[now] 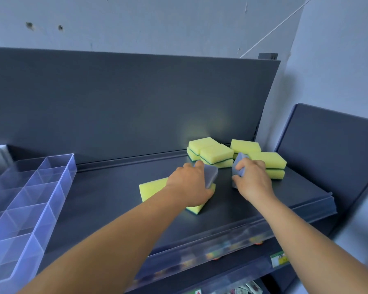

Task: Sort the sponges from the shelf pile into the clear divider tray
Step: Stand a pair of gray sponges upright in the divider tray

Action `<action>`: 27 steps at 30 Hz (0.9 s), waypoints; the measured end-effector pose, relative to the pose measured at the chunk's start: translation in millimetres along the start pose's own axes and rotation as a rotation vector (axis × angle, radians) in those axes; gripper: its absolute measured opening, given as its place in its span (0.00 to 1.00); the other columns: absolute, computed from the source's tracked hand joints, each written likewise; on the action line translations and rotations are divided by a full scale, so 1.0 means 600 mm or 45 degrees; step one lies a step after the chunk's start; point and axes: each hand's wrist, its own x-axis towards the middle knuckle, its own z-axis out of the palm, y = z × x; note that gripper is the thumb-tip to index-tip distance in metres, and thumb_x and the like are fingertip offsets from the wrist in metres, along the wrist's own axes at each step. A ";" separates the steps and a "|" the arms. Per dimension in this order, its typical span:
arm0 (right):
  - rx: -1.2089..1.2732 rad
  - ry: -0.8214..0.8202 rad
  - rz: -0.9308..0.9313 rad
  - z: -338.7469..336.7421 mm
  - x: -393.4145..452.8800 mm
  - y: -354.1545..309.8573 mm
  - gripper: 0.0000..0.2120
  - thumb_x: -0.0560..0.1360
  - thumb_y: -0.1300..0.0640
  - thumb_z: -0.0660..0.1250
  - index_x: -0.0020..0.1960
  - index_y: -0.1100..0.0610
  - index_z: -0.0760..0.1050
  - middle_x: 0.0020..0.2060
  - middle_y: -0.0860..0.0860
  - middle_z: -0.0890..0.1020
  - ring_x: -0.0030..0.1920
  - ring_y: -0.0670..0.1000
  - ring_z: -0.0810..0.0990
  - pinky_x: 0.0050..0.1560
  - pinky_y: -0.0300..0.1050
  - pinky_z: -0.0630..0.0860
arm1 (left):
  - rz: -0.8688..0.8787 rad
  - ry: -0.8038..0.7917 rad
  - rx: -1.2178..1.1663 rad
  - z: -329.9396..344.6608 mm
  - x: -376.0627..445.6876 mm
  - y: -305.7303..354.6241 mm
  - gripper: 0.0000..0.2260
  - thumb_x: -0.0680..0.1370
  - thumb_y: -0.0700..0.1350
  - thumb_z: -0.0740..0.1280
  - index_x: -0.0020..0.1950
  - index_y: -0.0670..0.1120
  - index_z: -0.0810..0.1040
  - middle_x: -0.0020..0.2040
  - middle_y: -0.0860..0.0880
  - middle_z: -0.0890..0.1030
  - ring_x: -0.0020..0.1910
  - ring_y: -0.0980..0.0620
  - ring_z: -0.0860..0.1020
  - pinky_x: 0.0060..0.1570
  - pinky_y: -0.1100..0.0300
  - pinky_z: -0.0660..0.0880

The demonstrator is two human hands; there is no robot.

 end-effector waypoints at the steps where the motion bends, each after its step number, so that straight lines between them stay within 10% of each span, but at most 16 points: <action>1: 0.024 0.009 0.006 -0.003 0.000 0.003 0.10 0.75 0.58 0.66 0.56 0.54 0.72 0.62 0.55 0.67 0.47 0.59 0.76 0.48 0.47 0.74 | 0.007 0.009 -0.028 -0.001 0.000 -0.002 0.26 0.75 0.56 0.63 0.68 0.46 0.62 0.60 0.43 0.72 0.58 0.41 0.73 0.48 0.53 0.70; 9: 0.415 0.083 -0.232 -0.043 -0.017 -0.042 0.14 0.72 0.60 0.69 0.57 0.53 0.72 0.60 0.48 0.69 0.53 0.48 0.71 0.42 0.38 0.64 | 0.017 0.198 -0.614 -0.036 -0.007 -0.039 0.33 0.74 0.47 0.67 0.75 0.51 0.54 0.65 0.48 0.68 0.58 0.46 0.73 0.54 0.54 0.74; 14: 0.523 -0.083 -0.249 -0.045 -0.044 -0.108 0.24 0.69 0.62 0.68 0.62 0.49 0.69 0.59 0.50 0.73 0.35 0.46 0.73 0.28 0.38 0.66 | 0.002 0.268 -0.698 -0.069 -0.037 -0.087 0.32 0.75 0.49 0.66 0.76 0.52 0.54 0.63 0.54 0.73 0.67 0.50 0.62 0.61 0.58 0.66; 20: 0.549 -0.202 -0.428 -0.031 -0.103 -0.201 0.24 0.68 0.63 0.69 0.60 0.48 0.70 0.48 0.47 0.78 0.39 0.49 0.78 0.33 0.38 0.70 | 0.024 0.177 -0.852 -0.119 -0.116 -0.167 0.35 0.75 0.42 0.64 0.75 0.61 0.50 0.56 0.53 0.73 0.45 0.58 0.76 0.41 0.66 0.72; 27: 0.573 -0.217 -0.609 -0.003 -0.202 -0.329 0.13 0.69 0.53 0.73 0.50 0.46 0.73 0.43 0.44 0.80 0.42 0.46 0.79 0.40 0.43 0.74 | -0.054 0.405 -0.960 -0.172 -0.225 -0.278 0.25 0.74 0.50 0.71 0.68 0.55 0.65 0.50 0.62 0.75 0.49 0.62 0.77 0.48 0.65 0.75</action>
